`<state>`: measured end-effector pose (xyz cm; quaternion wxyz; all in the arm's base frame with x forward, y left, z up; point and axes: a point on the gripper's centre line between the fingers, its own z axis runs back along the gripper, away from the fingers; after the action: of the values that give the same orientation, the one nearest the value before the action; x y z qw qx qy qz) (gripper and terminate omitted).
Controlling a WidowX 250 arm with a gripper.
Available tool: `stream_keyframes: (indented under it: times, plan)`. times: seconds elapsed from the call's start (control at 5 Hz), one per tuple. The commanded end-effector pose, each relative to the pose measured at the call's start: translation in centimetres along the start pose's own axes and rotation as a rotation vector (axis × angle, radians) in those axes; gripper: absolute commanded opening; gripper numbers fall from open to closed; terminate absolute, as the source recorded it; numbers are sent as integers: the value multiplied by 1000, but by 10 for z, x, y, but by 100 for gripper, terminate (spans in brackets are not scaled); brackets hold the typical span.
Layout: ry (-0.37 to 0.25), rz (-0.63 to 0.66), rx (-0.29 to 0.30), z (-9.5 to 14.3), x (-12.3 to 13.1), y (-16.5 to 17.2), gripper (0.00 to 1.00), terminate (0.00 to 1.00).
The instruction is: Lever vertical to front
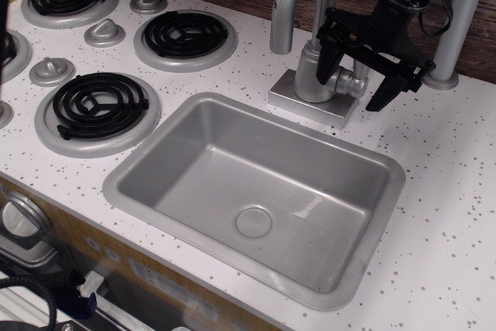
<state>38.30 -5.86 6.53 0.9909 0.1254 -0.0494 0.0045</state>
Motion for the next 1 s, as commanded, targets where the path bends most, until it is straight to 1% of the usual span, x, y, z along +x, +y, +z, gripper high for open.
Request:
stream_keyframes:
  times: [0.0, 0.2, 0.4, 0.8]
  plan:
    - [-156, 29, 17, 31, 16, 9, 100, 0]
    - [-206, 47, 43, 40, 21, 12, 100, 0]
    - [-229, 46, 38, 46, 30, 13, 100, 0]
    - [-251, 19, 1, 39, 47, 9, 100, 0]
